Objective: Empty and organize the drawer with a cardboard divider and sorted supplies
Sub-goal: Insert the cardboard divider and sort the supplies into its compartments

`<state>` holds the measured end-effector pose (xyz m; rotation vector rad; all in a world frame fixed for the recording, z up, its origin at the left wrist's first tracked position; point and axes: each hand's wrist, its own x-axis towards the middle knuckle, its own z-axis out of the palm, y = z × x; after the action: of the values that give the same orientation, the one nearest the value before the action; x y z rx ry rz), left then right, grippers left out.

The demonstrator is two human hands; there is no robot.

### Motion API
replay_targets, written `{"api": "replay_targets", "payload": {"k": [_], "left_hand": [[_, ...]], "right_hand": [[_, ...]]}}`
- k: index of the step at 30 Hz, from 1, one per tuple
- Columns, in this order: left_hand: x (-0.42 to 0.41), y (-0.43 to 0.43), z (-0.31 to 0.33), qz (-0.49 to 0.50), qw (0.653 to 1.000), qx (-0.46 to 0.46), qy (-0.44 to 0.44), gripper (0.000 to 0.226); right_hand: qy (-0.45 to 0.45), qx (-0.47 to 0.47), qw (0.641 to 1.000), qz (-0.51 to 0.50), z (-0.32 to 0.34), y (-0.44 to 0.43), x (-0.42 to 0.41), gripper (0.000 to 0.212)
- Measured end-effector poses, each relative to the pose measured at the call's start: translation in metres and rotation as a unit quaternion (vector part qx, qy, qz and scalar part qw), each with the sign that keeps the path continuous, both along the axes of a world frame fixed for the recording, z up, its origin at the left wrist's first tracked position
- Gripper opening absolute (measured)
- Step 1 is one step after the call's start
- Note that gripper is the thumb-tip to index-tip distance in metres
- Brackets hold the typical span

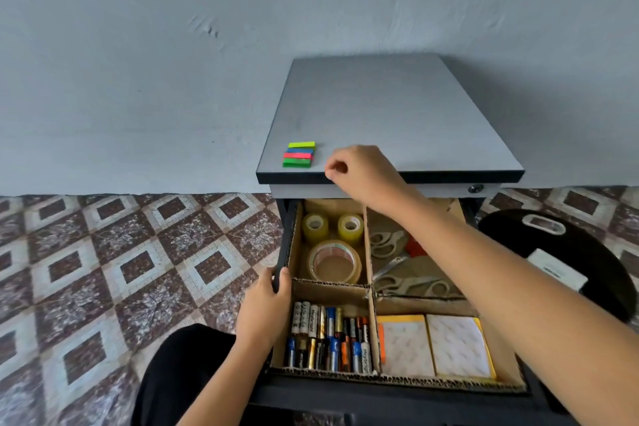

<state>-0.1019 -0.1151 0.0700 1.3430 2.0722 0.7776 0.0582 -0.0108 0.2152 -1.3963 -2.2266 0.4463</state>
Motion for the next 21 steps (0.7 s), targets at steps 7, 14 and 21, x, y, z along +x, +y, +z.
{"api": "replay_targets", "payload": {"k": [7, 14, 21], "left_hand": [[-0.003, 0.001, -0.005, 0.002, 1.0, -0.006, 0.007, 0.032], [-0.004, 0.003, -0.009, 0.001, 1.0, -0.009, 0.007, 0.038], [-0.005, 0.005, -0.015, -0.001, 1.0, 0.007, 0.007, 0.038]], "right_hand": [[-0.045, -0.016, 0.999, 0.012, 0.012, 0.084, -0.031, 0.025], [-0.159, -0.103, 0.982, 0.024, 0.012, 0.125, -0.054, 0.026], [-0.209, -0.071, 0.975, 0.021, 0.008, 0.133, -0.065, 0.026]]}}
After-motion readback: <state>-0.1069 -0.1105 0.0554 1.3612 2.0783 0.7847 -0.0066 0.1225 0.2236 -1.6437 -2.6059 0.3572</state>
